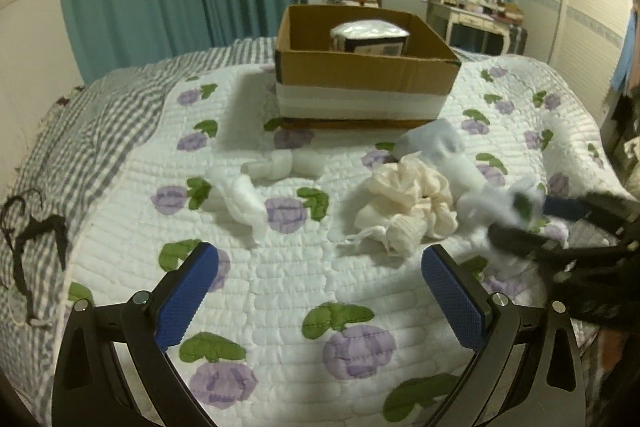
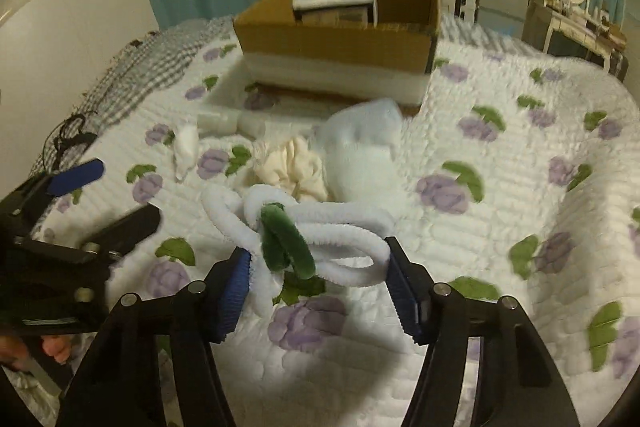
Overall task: Organize soft objects
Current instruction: 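Grasp the pipe-cleaner toy with the right gripper while the left grasps a white sock, then carry the toy and sock into the box and open both grippers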
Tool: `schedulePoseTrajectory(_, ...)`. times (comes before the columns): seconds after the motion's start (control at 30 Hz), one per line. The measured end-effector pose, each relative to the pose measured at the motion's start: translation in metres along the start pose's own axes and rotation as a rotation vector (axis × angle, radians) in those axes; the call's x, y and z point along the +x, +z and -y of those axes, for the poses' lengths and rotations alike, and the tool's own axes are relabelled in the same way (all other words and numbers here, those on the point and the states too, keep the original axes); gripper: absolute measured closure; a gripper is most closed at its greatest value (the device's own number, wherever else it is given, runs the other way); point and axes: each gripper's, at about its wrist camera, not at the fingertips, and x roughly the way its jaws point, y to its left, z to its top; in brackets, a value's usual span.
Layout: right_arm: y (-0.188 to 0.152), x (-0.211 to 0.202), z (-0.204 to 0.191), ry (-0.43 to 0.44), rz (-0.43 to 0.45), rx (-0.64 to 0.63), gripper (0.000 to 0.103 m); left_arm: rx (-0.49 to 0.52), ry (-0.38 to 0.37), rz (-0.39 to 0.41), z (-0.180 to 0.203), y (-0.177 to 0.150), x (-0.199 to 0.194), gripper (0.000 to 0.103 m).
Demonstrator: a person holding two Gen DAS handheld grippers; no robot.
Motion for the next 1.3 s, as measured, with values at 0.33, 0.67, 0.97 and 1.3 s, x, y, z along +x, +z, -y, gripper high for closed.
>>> schedulePoseTrajectory(0.33,0.047,-0.023,0.038,-0.147,0.075,-0.031,0.041,-0.014,-0.021,-0.070,0.035,0.007,0.026,0.000)
schedulePoseTrajectory(0.67,0.036,0.021,0.066,-0.115,-0.003,0.008,0.041,0.009,-0.079,-0.107,0.040,0.007,0.065,0.009)
schedulePoseTrajectory(0.97,0.036,0.023,0.064,-0.097,0.002,0.003,0.041,0.030,-0.197,-0.185,0.044,0.001,0.085,0.055)
schedulePoseTrajectory(1.3,0.033,0.012,0.058,-0.109,0.017,0.011,0.041,0.089,-0.227,-0.139,0.046,-0.001,0.064,0.065)
